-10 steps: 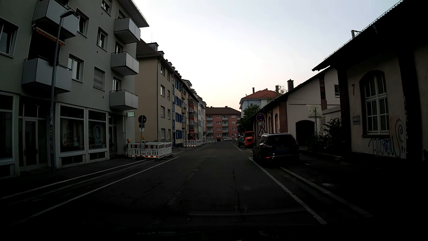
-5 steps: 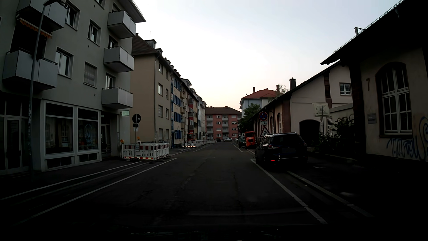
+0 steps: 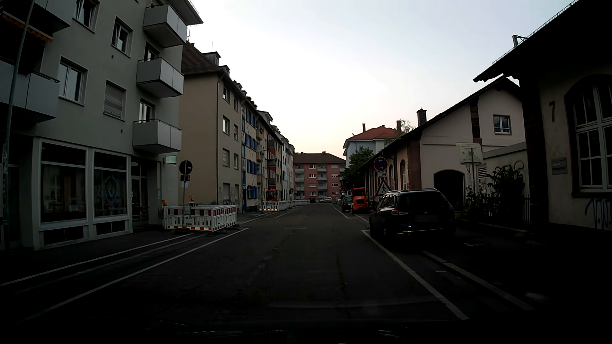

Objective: Follow the waypoints while adhering to traffic rules and regulations

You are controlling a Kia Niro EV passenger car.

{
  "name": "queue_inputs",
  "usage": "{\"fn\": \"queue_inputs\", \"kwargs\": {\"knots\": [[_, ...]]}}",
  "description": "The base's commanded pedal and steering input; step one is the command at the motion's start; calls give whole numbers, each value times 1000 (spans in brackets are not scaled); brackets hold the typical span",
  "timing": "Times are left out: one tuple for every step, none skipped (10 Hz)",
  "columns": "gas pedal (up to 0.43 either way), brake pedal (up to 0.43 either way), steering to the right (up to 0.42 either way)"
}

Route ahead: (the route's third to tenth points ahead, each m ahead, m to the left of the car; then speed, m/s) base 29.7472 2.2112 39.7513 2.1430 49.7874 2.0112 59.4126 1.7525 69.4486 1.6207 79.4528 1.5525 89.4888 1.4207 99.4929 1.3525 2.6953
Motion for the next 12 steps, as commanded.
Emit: {"fn": "queue_inputs", "kwargs": {"knots": [[8, 0, -1], [8, 0, -1], [8, 0, -1], [8, 0, -1], [8, 0, -1], [8, 0, -1], [8, 0, -1], [8, 0, -1], [8, 0, -1], [8, 0, -1], [8, 0, -1], [8, 0, -1]]}}
